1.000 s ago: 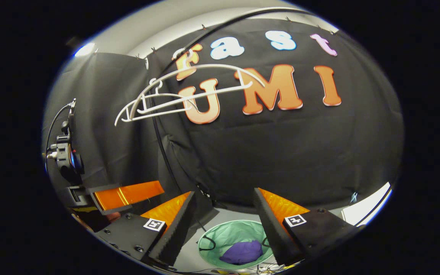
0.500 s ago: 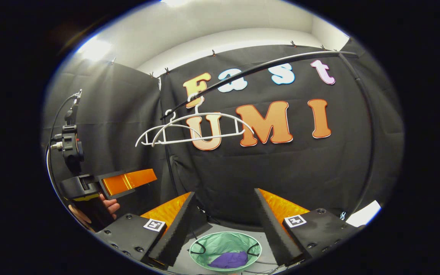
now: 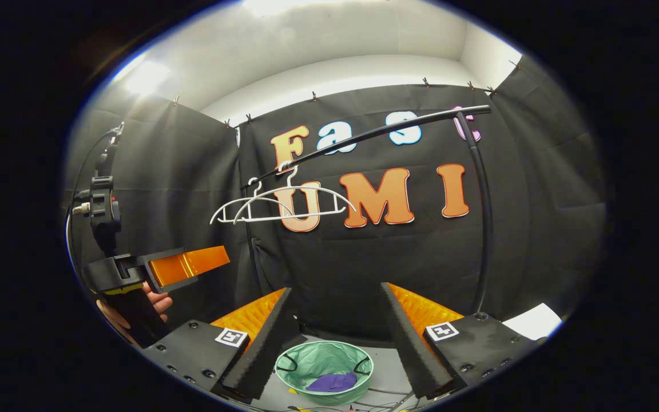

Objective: Grasp the clothes on the hanger with both hands and then place them into the laundry hamper below.

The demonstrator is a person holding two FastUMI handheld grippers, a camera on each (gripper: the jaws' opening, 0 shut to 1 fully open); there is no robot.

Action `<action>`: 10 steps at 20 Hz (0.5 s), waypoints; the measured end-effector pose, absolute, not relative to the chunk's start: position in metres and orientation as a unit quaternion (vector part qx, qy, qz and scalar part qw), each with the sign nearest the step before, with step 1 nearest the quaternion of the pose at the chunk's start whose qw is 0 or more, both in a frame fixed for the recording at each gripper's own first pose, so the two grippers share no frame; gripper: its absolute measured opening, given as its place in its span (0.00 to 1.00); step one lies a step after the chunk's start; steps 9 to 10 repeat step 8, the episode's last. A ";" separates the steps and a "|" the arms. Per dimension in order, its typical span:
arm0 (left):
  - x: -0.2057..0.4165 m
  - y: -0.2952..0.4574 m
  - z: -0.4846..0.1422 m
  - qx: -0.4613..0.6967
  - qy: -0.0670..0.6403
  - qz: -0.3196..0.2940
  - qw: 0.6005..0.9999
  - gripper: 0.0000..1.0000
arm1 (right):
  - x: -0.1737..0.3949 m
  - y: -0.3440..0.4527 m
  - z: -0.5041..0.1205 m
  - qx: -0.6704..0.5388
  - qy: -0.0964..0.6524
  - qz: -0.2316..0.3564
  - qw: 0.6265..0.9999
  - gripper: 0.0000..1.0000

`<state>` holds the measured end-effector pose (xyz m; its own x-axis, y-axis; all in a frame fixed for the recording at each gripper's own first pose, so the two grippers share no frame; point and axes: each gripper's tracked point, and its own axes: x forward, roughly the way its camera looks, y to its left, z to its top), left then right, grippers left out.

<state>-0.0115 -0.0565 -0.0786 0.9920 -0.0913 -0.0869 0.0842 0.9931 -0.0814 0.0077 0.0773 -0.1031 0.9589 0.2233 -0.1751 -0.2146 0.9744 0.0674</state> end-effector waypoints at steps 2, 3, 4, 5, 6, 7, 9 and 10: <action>-0.028 -0.058 -0.074 -0.035 0.038 -0.039 0.998 0.94 | -0.009 0.072 -0.103 0.023 0.092 0.110 0.989 0.89; -0.036 -0.058 -0.073 -0.036 0.037 -0.038 0.998 0.89 | -0.015 0.071 -0.104 0.024 0.094 0.112 0.989 0.89; -0.042 -0.059 -0.072 -0.039 0.036 -0.038 0.998 0.94 | -0.021 0.070 -0.104 0.026 0.096 0.113 0.989 0.89; -0.049 -0.059 -0.072 -0.043 0.037 -0.038 0.998 0.94 | -0.026 0.069 -0.104 0.027 0.098 0.114 0.988 0.89; -0.054 -0.059 -0.072 -0.047 0.037 -0.037 0.998 0.94 | -0.033 0.066 -0.104 0.025 0.098 0.115 0.988 0.89; -0.059 -0.057 -0.073 -0.048 0.038 -0.035 0.997 0.94 | -0.038 0.064 -0.104 0.023 0.098 0.115 0.988 0.89; -0.063 -0.056 -0.073 -0.048 0.040 -0.034 0.997 0.94 | -0.041 0.063 -0.103 0.021 0.099 0.116 0.988 0.88; -0.063 -0.056 -0.073 -0.048 0.040 -0.034 0.997 0.94 | -0.041 0.063 -0.103 0.021 0.099 0.116 0.988 0.88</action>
